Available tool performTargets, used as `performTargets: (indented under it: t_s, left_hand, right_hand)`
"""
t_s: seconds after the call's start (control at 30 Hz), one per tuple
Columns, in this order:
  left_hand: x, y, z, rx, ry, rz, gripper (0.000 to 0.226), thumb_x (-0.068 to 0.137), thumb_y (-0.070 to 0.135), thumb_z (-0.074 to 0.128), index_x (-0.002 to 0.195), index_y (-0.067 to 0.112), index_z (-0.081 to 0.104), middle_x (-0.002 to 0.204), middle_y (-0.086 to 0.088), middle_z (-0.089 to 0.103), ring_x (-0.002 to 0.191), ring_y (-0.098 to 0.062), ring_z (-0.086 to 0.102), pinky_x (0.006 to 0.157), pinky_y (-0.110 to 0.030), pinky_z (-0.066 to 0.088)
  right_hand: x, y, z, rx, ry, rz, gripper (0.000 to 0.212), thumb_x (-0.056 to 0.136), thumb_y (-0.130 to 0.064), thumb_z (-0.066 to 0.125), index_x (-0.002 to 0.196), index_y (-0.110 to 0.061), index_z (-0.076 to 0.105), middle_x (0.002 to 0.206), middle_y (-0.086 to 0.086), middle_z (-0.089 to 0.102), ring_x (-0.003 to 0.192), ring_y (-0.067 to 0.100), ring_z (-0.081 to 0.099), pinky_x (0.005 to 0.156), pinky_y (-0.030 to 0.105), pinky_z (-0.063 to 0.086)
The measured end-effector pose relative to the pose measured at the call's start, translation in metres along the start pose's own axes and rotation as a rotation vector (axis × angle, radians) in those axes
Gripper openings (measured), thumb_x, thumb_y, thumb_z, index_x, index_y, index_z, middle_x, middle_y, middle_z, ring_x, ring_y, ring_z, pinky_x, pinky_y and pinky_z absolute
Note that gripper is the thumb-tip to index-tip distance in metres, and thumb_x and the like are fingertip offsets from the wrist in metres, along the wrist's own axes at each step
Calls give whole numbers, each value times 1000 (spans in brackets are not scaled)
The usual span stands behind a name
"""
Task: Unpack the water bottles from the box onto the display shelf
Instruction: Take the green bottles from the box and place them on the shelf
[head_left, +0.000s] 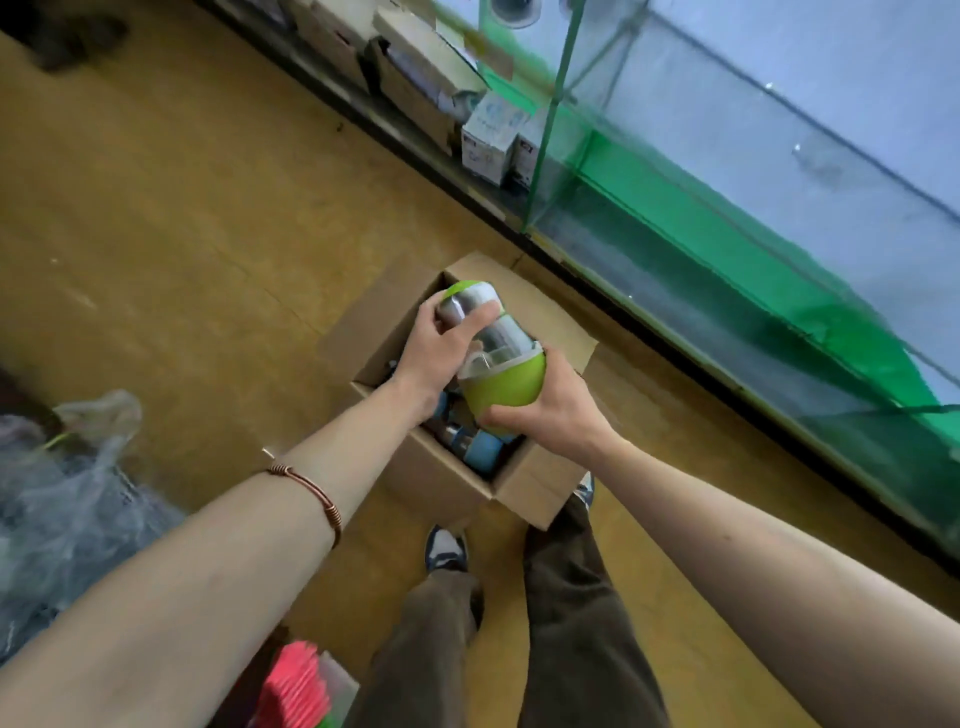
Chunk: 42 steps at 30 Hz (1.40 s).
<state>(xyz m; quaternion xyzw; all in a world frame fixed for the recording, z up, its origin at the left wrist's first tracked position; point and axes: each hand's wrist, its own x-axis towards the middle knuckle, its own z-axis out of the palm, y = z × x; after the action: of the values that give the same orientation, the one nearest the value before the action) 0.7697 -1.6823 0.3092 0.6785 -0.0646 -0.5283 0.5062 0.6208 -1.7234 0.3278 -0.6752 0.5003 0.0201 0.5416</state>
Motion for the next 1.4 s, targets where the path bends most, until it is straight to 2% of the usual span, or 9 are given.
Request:
performTargets:
  t_s: [0.13,0.23,0.4,0.63,0.83,0.93,1.0,1.13,1.4]
  left_hand:
    - [-51,43,-4,-12,-100,114,79,55,42,83,122,16,48,117,-8,60,104,-24,64,84,-38,56]
    - [-87,73,-7,50,-181,202,80,48,52,85,114,28,47,123,-8,57,112,-24,60,92,-43,52]
    - [-146,115,8,62,-362,336,96,42,54,89,117,24,36,120,-4,58,105,-10,62,88,-29,50]
    - [-231,145,65,99,-450,453,115,41,62,86,134,28,28,125,-5,58,114,-22,60,99,-48,47]
    - [-307,151,118,157,-539,560,104,41,62,85,128,34,34,123,-6,61,109,-20,63,95,-46,49]
    - [-345,156,148,144,-611,625,96,44,54,85,124,31,37,120,-8,61,103,-15,65,82,-33,56]
    - [-367,159,167,128,-656,663,99,41,55,88,123,29,38,118,-10,61,102,-18,66,75,-28,56]
    - [-399,167,204,80,-714,707,92,53,42,84,130,28,36,119,-15,61,106,-26,65,78,-30,55]
    - [-430,219,280,112,-745,834,56,84,36,67,134,24,43,125,-12,59,107,-24,64,74,-35,56]
  right_hand:
    - [-56,-41,-14,76,77,-45,82,62,-25,87,128,-18,38,115,-1,53,96,10,52,63,11,40]
    - [-97,-66,-29,111,128,-85,82,65,-23,86,129,-19,36,108,-6,51,90,4,51,65,11,43]
    - [-161,-92,-65,101,191,-163,90,63,-28,87,135,-20,32,112,-5,52,99,10,53,78,19,47]
    - [-245,-100,-125,83,329,-284,86,63,-27,88,131,-22,35,112,-5,52,98,10,53,80,20,49]
    - [-329,-80,-175,66,445,-366,82,60,-28,89,121,-28,34,106,-12,51,94,5,53,74,15,48]
    - [-370,-70,-203,45,524,-381,81,59,-29,90,121,-27,38,108,-6,54,97,10,55,78,23,53]
    - [-396,-65,-223,43,574,-395,85,59,-27,90,127,-24,39,110,-3,55,95,10,56,71,15,50]
    - [-438,-61,-263,15,646,-408,86,61,-24,87,133,-22,39,106,-5,54,84,-1,52,56,7,42]
    - [-462,-79,-343,-22,733,-433,84,66,-29,85,135,-24,37,112,-1,54,93,13,54,61,15,43]
